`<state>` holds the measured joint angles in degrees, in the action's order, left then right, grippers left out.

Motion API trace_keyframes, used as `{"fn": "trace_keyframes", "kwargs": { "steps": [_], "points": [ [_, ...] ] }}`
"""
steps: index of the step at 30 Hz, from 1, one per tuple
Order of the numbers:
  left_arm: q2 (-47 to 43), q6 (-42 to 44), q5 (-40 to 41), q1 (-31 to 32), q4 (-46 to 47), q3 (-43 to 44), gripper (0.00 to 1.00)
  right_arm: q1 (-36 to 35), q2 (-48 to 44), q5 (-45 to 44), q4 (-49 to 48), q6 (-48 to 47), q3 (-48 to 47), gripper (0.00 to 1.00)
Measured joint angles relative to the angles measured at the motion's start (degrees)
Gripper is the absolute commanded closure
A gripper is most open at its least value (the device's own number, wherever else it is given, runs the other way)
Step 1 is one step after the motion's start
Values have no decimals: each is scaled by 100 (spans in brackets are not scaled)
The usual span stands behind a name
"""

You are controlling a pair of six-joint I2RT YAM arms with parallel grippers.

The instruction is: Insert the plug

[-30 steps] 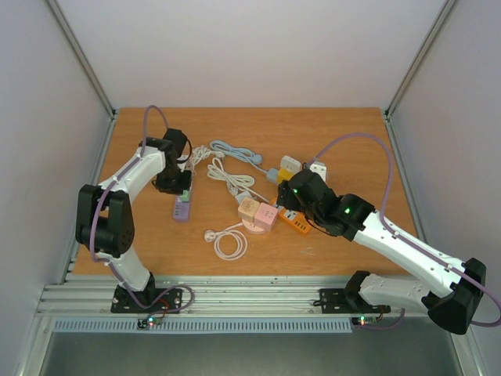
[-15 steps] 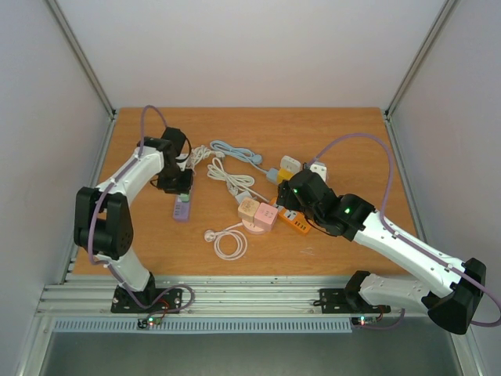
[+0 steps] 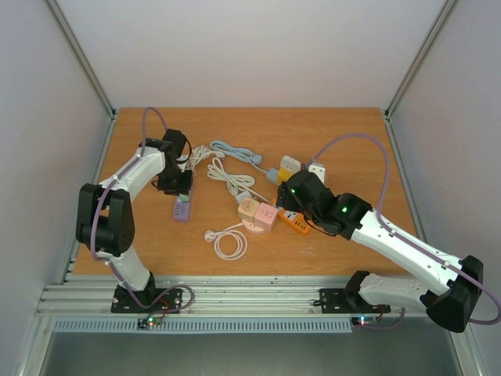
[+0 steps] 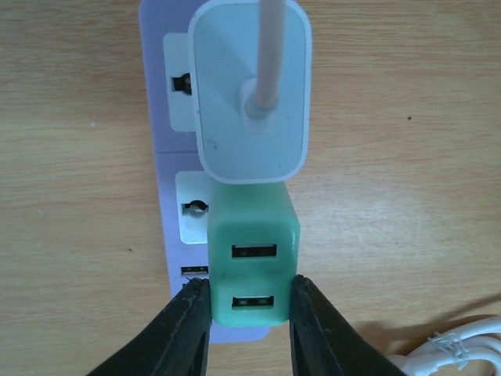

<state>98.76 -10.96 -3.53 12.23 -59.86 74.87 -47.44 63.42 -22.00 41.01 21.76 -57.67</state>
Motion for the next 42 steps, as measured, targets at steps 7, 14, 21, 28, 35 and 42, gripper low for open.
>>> {"fn": "trace_keyframes", "kwargs": {
  "steps": [7,14,21,28,35,42],
  "points": [
    [57,-22,2,4,-33,33,82,0,-2,0,66,59,162,17],
    [85,-22,37,13,-61,50,76,0,-15,229,144,72,463,17],
    [120,-72,125,11,-72,50,46,0,610,1043,-9,-122,546,18],
    [-330,-92,57,11,-96,153,35,0,1432,1547,-317,-264,514,28],
    [-1486,-177,-173,11,52,149,31,20,1912,1880,-833,-411,363,36],
    [-2065,-236,-407,11,240,15,30,52,2448,2457,-1281,-437,31,40]
  ]
}}
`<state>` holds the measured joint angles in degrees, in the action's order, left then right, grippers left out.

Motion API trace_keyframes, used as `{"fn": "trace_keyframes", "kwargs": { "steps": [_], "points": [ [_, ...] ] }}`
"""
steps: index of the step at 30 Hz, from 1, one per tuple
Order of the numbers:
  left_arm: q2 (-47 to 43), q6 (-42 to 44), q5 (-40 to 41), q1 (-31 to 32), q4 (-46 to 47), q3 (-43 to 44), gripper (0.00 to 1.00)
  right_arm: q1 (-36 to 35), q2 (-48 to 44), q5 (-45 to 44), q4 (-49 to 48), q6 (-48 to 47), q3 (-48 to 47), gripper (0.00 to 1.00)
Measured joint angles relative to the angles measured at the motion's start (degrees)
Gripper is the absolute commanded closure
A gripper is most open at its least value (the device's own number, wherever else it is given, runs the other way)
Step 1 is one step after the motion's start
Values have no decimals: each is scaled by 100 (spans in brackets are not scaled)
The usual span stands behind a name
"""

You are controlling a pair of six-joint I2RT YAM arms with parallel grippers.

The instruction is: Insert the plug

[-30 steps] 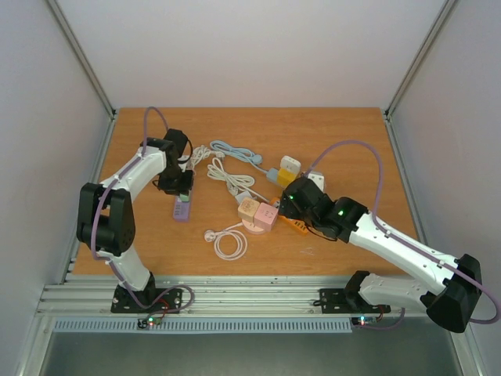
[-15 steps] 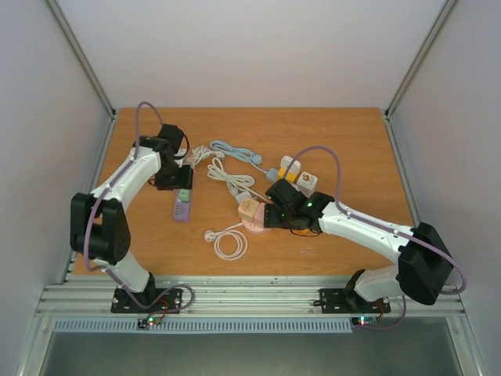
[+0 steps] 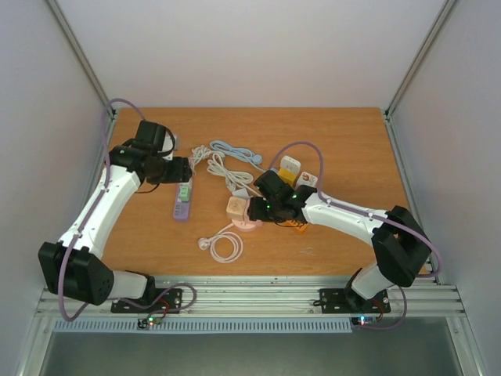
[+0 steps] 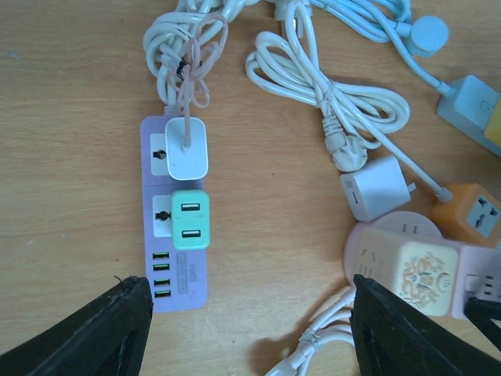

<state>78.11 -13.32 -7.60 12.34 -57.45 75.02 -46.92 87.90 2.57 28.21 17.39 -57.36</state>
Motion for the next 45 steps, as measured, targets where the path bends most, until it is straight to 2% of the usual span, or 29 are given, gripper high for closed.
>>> {"fn": "trace_keyframes", "kwargs": {
  "steps": [9,20,25,27,29,34,39,45],
  "points": [
    [-396,-4,-299,0,116,-367,30,-7,348,728,-533,376,-68,40],
    [-579,-4,-372,0,162,-442,29,-345,1486,1158,-1021,481,-1088,39],
    [-584,-9,-369,0,162,-444,29,-393,1742,1169,-990,422,-1456,28],
    [-588,-15,-369,0,164,-444,29,-393,1744,1034,-861,315,-1582,21],
    [-640,-20,-354,0,170,-448,29,-393,1714,807,-774,201,-1679,19],
    [-789,-39,-299,0,221,-459,29,-389,1456,-28,-208,-2,-1897,20],
    [-1036,-168,-146,0,407,-568,28,-319,1491,-1054,702,35,-2682,19],
    [-1567,-619,-105,0,894,-1054,28,-162,2236,-1550,1399,70,-3475,16]
  ]
}}
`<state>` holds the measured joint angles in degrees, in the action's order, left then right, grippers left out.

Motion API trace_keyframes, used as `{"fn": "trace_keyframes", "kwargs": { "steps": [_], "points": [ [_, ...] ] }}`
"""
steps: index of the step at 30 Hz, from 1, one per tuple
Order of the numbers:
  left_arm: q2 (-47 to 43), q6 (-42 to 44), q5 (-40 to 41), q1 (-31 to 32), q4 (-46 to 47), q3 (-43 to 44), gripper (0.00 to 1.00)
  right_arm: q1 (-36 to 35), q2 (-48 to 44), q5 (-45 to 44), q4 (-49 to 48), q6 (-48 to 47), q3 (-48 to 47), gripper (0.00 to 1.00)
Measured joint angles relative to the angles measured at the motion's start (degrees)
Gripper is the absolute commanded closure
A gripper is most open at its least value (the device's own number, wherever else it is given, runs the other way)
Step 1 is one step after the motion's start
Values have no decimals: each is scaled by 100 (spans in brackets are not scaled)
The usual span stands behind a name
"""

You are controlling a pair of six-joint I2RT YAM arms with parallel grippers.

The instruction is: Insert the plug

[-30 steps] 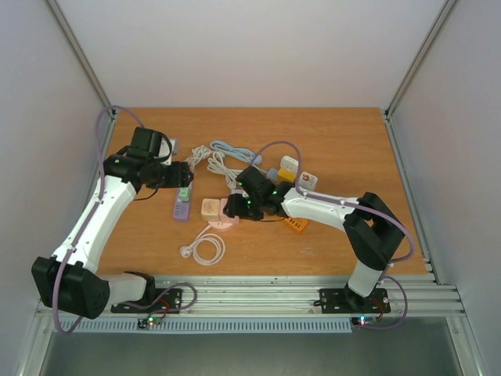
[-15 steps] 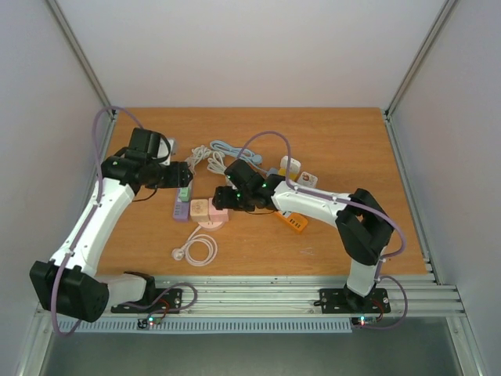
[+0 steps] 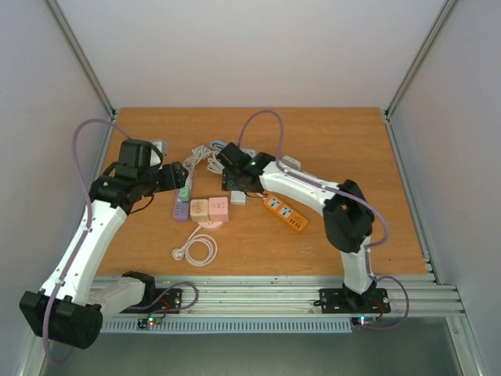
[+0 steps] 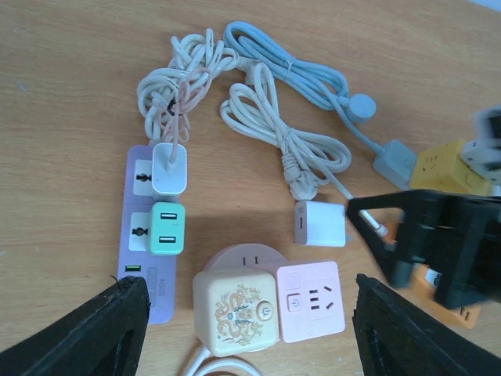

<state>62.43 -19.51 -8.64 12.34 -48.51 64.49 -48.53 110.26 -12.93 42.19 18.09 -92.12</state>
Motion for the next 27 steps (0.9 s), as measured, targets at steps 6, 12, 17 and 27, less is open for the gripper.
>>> {"fn": "trace_keyframes", "kwargs": {
  "steps": [6,12,17,27],
  "points": [
    [-254,-361,-173,0,286,-313,28,-2,1202,-24,640,55,-811,16],
    [-304,-452,-282,0,341,-358,28,2,1617,-13,1084,203,-1180,20],
    [-319,-452,-345,0,343,-363,28,-2,1797,17,1255,291,-1464,29],
    [-387,-446,-369,0,343,-367,27,9,2052,94,1384,509,-1572,51]
  ]
}}
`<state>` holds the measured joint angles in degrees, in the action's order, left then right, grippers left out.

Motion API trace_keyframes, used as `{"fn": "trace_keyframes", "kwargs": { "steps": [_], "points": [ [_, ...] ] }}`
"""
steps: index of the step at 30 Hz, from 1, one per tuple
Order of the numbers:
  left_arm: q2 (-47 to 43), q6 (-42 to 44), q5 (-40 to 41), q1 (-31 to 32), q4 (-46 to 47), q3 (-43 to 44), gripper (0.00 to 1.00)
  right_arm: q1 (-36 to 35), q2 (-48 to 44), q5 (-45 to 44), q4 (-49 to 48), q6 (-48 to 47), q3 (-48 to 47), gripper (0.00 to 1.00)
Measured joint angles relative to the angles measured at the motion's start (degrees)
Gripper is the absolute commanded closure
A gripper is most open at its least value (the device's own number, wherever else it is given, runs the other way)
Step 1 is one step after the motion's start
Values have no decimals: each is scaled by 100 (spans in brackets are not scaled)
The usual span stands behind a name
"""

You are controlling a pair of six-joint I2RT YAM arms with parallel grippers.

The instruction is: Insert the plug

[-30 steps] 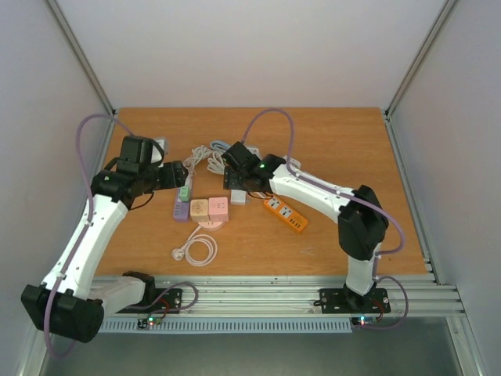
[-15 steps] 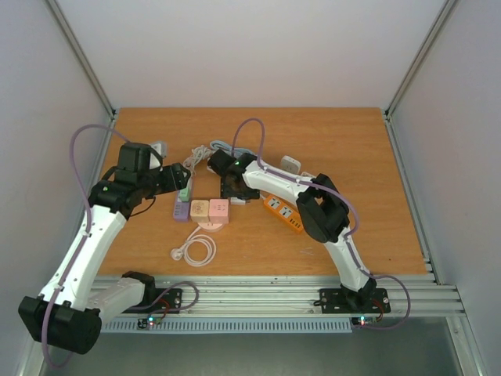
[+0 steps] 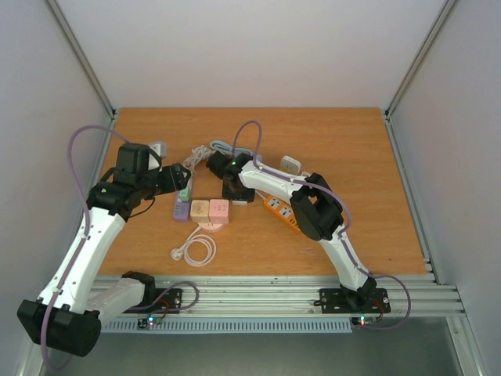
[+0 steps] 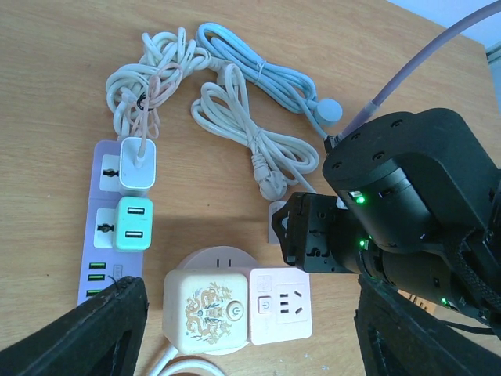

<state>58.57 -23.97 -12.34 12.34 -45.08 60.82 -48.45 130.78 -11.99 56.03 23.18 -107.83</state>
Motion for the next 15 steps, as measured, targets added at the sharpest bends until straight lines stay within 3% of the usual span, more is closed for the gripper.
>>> {"fn": "trace_keyframes", "kwargs": {
  "steps": [7,11,15],
  "points": [
    [-22,0,-66,0,0,-2,24,20,-31,11,-37,61,33,55],
    [-20,-7,-295,0,13,-2,21,20,-623,-11,-562,92,883,53],
    [-20,-31,-693,0,299,-118,16,31,-1827,-7,-1054,264,2002,51]
  ]
}}
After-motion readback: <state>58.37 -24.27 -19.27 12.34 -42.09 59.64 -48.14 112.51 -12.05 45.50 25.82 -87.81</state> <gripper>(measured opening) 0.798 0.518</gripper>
